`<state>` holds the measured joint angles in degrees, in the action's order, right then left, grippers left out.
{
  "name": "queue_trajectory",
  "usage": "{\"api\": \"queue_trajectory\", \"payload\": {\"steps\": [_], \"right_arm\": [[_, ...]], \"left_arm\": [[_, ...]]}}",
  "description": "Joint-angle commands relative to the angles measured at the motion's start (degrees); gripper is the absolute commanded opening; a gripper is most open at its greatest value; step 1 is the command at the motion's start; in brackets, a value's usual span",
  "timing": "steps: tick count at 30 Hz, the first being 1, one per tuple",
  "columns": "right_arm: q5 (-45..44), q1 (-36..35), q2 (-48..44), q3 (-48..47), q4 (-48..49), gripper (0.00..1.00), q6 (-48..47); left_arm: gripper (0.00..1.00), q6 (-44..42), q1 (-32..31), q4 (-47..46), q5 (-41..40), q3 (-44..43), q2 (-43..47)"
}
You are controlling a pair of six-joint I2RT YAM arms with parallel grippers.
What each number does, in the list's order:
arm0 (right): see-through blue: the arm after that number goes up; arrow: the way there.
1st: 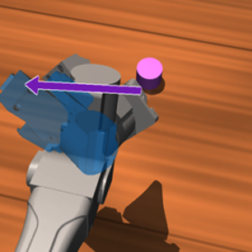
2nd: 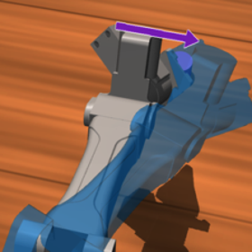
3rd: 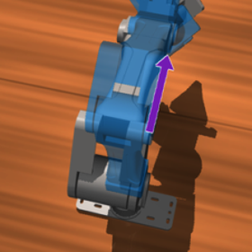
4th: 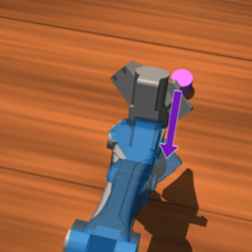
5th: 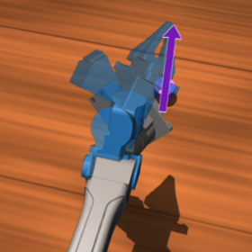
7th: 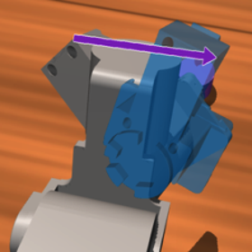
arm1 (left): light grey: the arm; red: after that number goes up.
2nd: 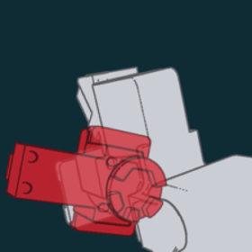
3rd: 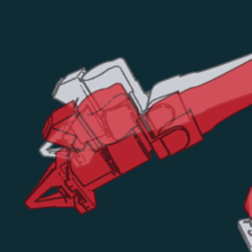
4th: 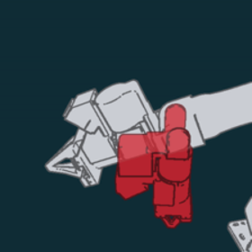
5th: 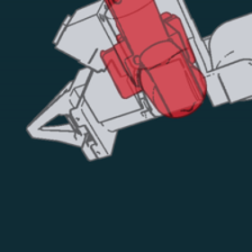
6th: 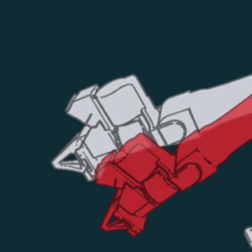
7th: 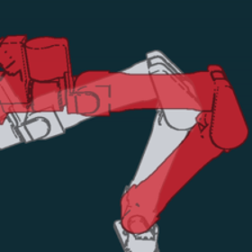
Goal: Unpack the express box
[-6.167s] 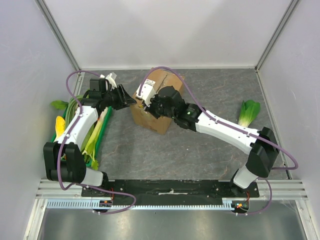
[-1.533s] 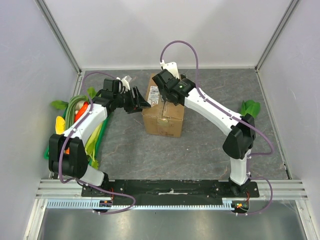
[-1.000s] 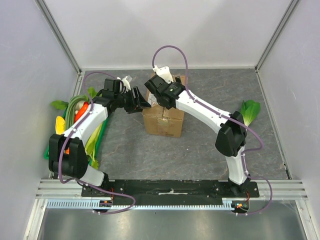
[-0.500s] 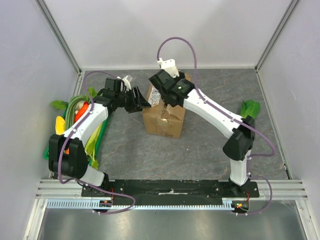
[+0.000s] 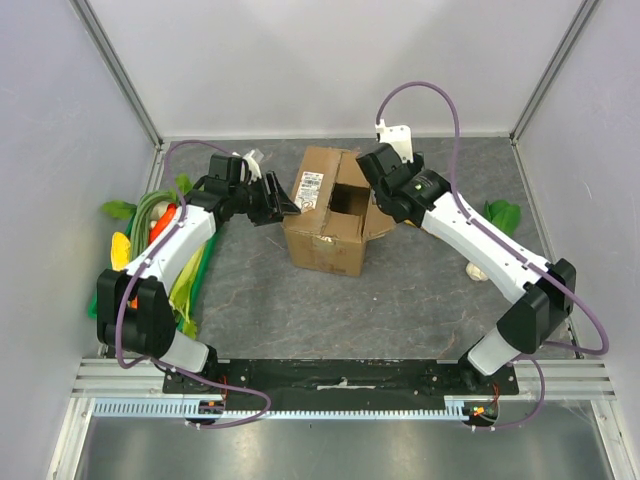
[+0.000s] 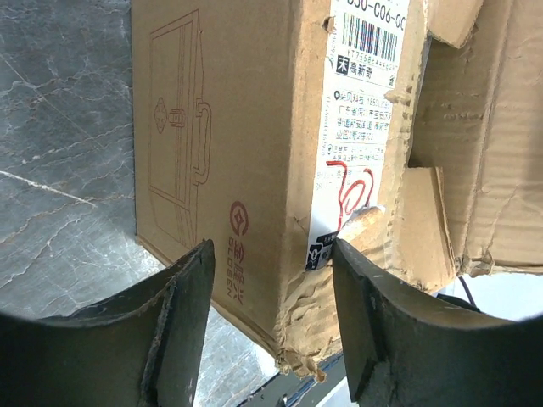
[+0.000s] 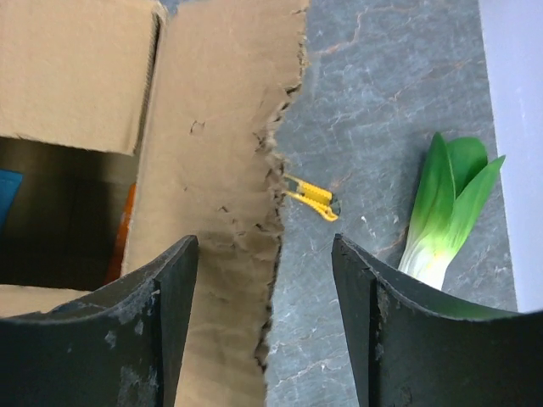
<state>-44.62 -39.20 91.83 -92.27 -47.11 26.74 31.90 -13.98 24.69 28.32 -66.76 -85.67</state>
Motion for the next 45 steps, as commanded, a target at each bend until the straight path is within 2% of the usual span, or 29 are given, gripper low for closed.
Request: {"api": "queue_trajectory", "payload": {"steps": [1, 7, 11, 17, 20, 25, 27, 30, 35, 41, 45], "right_arm": [[4.27, 2.11, -5.34, 4.63, 4.66, 0.7, 2.52], [10.33, 5.54, -7.72, 11.66, 7.64, 0.7, 3.49], [13.23, 5.71, -7.99, 17.98, 13.25, 0.69, 2.97], [16.05, 5.89, -5.0, 20.64, 19.33, 0.7, 3.23], [17.02, 5.8, -3.24, 20.81, 22.66, 0.72, 3.4], [18.52, 5.89, -1.92, 19.32, 24.26, 0.75, 3.67], [18.78, 5.8, -1.92, 19.41, 24.44, 0.76, 3.58], [19.22, 5.89, -2.27, 20.02, 24.44, 0.77, 3.84], [19.4, 5.89, -3.06, 21.08, 24.52, 0.79, 4.55], [19.48, 5.89, -3.06, 21.17, 24.96, 0.79, 4.9], [19.66, 5.89, -2.54, 21.25, 25.05, 0.79, 5.16]], "left_arm": [[0.63, -3.07, 0.71, 3.61, -7.57, -2.14, 0.33], [0.65, -5.27, 0.71, 3.53, -7.31, -5.65, 0.68], [0.67, -5.27, 0.62, 1.25, -7.4, -6.45, 1.55], [0.7, -7.72, -2.54, -2.89, -10.03, -6.54, 3.05], [0.71, -10.71, -4.3, -4.29, -10.21, -7.85, 2.79], [0.74, -21.33, -9.74, -5.18, -13.28, -11.19, 2.79], [0.79, -26.51, -12.46, -5.09, -16.44, -12.33, 2.09], [0.8, -30.74, -15.28, -3.43, -21.53, -14.09, -0.01], [0.82, -34.8, -19.15, -2.71, -35.14, -15.06, -3.45], [0.83, -40.41, -22.67, -6.49, -47.0, -14.63, -7.4], [0.83, -42.27, -23.81, -7.72, -49.23, -14.27, -8.99]]}}
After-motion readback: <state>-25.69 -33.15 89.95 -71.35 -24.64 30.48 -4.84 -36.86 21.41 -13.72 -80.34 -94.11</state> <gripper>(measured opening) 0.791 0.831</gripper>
